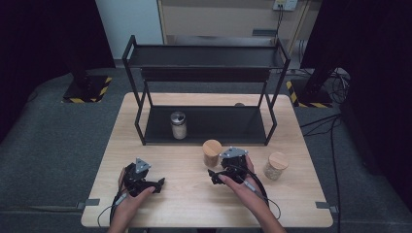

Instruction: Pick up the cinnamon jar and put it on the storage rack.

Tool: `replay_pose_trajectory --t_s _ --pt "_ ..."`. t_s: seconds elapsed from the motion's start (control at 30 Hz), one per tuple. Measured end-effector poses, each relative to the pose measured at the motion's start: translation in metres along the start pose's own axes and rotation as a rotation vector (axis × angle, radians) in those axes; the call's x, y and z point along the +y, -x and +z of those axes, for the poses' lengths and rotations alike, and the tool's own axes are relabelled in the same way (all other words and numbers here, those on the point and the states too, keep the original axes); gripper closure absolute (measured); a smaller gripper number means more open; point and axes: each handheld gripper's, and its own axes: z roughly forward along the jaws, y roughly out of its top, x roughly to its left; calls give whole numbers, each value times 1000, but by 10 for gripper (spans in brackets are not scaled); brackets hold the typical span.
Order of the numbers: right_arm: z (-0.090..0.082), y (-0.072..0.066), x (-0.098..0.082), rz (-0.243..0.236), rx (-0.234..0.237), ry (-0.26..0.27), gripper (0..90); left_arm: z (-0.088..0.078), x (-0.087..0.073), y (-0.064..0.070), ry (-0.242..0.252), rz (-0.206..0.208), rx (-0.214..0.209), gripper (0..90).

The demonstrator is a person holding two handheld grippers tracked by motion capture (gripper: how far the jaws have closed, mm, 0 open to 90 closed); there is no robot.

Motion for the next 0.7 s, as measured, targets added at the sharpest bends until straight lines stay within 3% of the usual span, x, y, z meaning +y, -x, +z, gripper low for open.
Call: replay_pose_trajectory --t_s 0.7 --pt "21 0 13 -9 -26 -15 69 0 0 -1 0 1 -2 0"
